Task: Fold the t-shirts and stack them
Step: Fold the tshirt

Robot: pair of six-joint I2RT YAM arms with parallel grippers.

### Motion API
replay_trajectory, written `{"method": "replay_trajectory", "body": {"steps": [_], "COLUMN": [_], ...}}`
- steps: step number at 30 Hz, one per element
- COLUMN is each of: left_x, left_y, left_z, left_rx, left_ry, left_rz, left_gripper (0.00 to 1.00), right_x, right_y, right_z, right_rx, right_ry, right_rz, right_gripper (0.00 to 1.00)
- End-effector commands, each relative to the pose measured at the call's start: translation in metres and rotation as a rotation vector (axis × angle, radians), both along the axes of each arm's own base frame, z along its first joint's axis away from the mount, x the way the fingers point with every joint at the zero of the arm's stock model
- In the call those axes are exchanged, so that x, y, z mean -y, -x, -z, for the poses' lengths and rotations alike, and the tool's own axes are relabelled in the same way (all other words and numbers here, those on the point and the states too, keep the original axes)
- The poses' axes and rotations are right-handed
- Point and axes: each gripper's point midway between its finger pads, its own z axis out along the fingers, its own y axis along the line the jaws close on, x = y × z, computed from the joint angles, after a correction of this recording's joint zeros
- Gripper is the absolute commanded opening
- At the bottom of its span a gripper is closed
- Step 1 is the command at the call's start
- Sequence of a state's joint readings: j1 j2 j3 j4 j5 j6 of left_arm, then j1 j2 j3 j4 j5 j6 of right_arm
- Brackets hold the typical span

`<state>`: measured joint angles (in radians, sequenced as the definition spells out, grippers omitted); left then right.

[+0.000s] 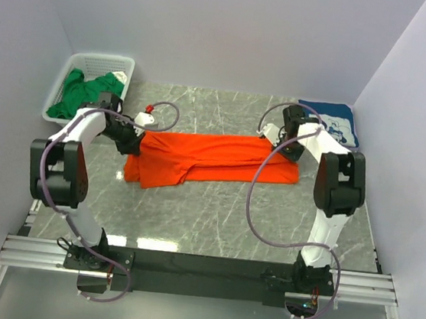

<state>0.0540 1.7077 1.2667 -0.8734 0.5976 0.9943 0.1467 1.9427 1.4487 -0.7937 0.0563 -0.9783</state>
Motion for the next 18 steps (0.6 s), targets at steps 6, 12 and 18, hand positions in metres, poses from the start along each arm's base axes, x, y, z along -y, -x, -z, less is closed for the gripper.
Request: {"method": "replay_trajectory", "body": {"steps": [6,12,18], "left_x": [-0.01,-0.014,-0.007], "left_y": [-0.04,-0.052,-0.038], "left_z": [0.03,0.036,-0.028], "left_rx": [0.009,0.0,0.115], "left_ry": [-0.009,-0.008,0.039], "left_rz": [-0.101,-0.191,-0.175], "left_gripper": [0.01,0.22,0.45], "right_x": [0.008,0.006,-0.007], "right_y": [-0.04,-0.052,-0.045], "right_z": [0.017,0.011,-0.045], "right_rx": [0.036,0.097,0.185], "right_ry": [0.079,0.077,-0.032], "right_rz": [0.03,0.103,0.169], "right_gripper": [0.0,0.41,0.57]}}
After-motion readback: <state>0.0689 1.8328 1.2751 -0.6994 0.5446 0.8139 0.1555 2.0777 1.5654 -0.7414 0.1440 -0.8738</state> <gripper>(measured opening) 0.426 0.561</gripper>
